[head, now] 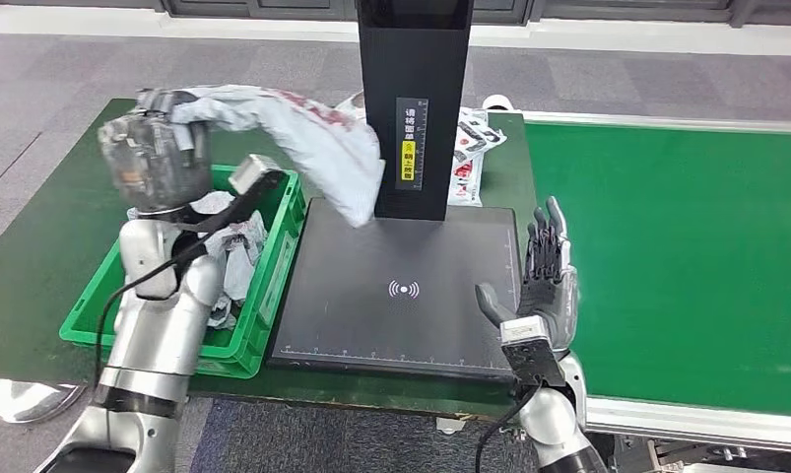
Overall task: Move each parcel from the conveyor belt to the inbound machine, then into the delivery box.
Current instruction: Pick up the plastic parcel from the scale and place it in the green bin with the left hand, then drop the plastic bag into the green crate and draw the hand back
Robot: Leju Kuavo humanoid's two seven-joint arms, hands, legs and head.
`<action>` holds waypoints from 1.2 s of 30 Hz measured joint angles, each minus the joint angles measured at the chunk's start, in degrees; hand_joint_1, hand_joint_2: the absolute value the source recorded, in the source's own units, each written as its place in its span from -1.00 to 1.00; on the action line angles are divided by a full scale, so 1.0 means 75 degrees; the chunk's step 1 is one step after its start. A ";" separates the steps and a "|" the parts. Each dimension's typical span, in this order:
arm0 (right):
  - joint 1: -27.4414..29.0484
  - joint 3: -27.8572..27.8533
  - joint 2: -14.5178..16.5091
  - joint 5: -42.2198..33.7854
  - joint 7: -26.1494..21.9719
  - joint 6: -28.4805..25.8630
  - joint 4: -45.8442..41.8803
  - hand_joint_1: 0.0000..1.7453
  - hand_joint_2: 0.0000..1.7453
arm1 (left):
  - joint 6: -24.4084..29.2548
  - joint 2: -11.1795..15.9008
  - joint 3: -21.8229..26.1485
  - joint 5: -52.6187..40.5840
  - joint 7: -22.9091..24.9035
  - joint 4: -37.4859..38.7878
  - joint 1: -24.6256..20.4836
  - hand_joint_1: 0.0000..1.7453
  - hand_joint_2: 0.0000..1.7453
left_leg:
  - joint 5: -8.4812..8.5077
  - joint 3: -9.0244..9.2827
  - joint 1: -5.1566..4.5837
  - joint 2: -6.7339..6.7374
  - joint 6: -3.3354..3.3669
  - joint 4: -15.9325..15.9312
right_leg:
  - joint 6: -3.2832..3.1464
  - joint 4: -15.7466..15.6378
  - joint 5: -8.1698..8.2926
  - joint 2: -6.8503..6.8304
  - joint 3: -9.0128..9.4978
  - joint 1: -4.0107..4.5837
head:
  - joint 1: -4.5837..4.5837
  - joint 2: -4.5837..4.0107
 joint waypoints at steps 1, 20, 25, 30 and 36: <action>0.0052 -0.0003 -0.0015 0.0026 0.0012 -0.0012 -0.0050 -1.00 1.00 | 0.0000 0.0244 0.0079 -0.0058 0.0358 -0.0105 0.0100 1.00 1.00 | 0.0000 0.0000 0.0002 0.0000 -0.0001 -0.0001 | -0.0003 0.0000 -0.0002 -0.0001 0.0000 0.0005 | 0.0000 0.0000; 0.1112 -0.0507 -0.0327 0.0214 0.0192 0.0521 -0.1320 -1.00 1.00 | -0.1717 0.2863 0.0250 0.0147 0.0395 0.1114 0.1936 -1.00 1.00 | -0.0022 0.0007 0.0021 0.0017 -0.0041 -0.0003 | -0.0040 0.0000 -0.0016 0.0015 -0.0003 0.0028 | 0.0001 0.0000; 0.1308 -0.0794 -0.0328 0.0302 0.0138 0.1006 -0.1494 -1.00 1.00 | -0.4333 0.3067 0.0325 0.1613 -0.1458 0.1525 0.2476 -1.00 1.00 | -0.0032 0.0017 0.0022 0.0020 -0.0053 -0.0003 | -0.0053 0.0000 -0.0029 0.0008 0.0001 0.0038 | 0.0002 0.0000; 0.1494 -0.0951 -0.0314 0.0491 0.0282 0.1265 -0.1763 -1.00 1.00 | -0.5313 0.3518 0.0364 0.3061 -0.2430 0.2058 0.1940 -1.00 1.00 | -0.0018 0.0017 0.0046 0.0008 -0.0076 -0.0003 | -0.0080 0.0001 -0.0018 -0.0004 0.0000 0.0054 | 0.0001 0.0000; 0.1619 -0.1059 -0.0294 0.0586 0.0344 0.1366 -0.1974 -1.00 1.00 | -0.5500 0.3776 0.0363 0.4043 -0.2851 0.2461 0.1147 -1.00 1.00 | -0.0005 0.0011 0.0059 0.0010 -0.0095 -0.0004 | -0.0098 0.0005 -0.0006 -0.0002 -0.0004 0.0067 | 0.0001 0.0000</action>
